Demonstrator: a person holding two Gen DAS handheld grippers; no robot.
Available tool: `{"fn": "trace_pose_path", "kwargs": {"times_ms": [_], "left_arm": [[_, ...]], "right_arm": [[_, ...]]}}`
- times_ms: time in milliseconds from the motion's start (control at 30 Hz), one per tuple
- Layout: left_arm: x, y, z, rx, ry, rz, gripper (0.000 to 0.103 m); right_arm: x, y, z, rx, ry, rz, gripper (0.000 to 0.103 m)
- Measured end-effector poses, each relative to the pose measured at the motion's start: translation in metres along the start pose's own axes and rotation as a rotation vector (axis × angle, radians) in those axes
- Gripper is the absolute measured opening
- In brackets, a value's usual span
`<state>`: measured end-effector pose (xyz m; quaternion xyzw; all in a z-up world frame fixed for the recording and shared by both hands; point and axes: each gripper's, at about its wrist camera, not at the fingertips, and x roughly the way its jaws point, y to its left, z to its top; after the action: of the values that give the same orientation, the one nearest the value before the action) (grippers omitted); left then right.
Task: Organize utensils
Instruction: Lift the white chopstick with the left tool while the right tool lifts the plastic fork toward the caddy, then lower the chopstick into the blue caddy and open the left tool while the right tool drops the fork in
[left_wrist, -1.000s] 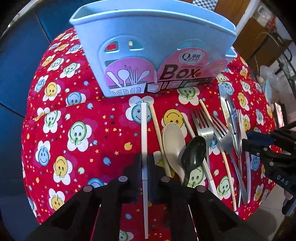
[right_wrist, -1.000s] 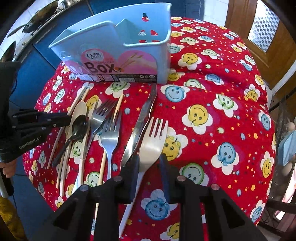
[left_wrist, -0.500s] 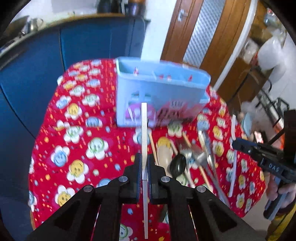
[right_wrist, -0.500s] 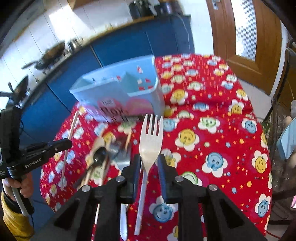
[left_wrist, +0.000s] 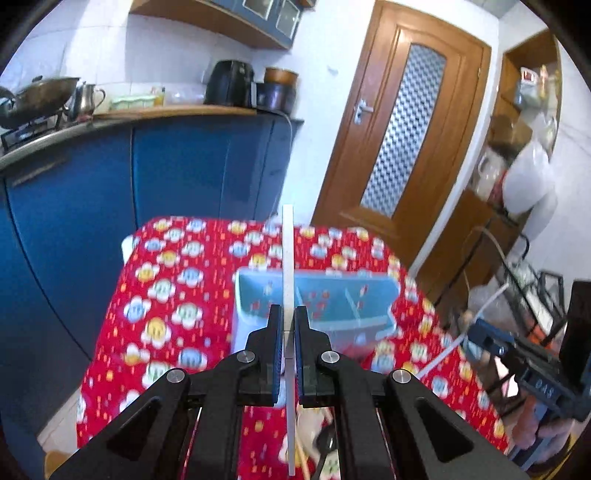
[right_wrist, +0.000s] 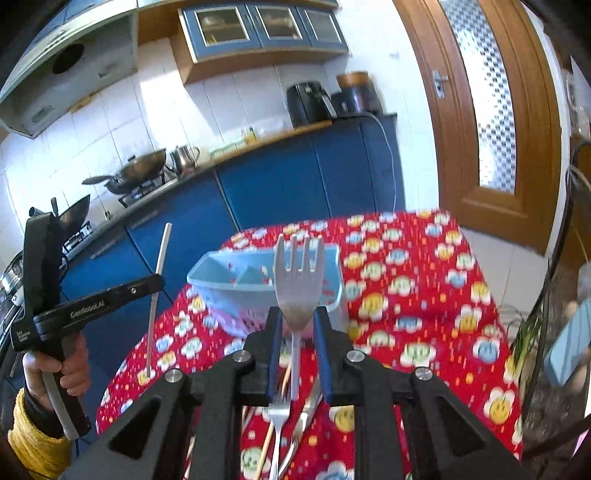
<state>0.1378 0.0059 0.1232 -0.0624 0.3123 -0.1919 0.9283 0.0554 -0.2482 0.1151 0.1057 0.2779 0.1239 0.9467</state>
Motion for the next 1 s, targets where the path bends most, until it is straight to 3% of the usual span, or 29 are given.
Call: {"fn": "trace_pose_path", "kwargs": {"times_ms": [433, 833, 1000], "left_arm": [[0.014, -0.006, 0.065, 0.011, -0.241, 0.037, 0.006], [0.078, 0.022, 0.034, -0.009, -0.308, 0.148, 0.006], [0.09, 0.025, 0.021, 0.006, -0.325, 0.154, 0.006]], "right_arm": [[0.015, 0.01, 0.057, -0.084, -0.09, -0.017, 0.019], [0.068, 0.005, 0.063, -0.137, -0.067, -0.071, 0.019], [0.092, 0.001, 0.053, -0.142, -0.019, -0.071, 0.019]]}}
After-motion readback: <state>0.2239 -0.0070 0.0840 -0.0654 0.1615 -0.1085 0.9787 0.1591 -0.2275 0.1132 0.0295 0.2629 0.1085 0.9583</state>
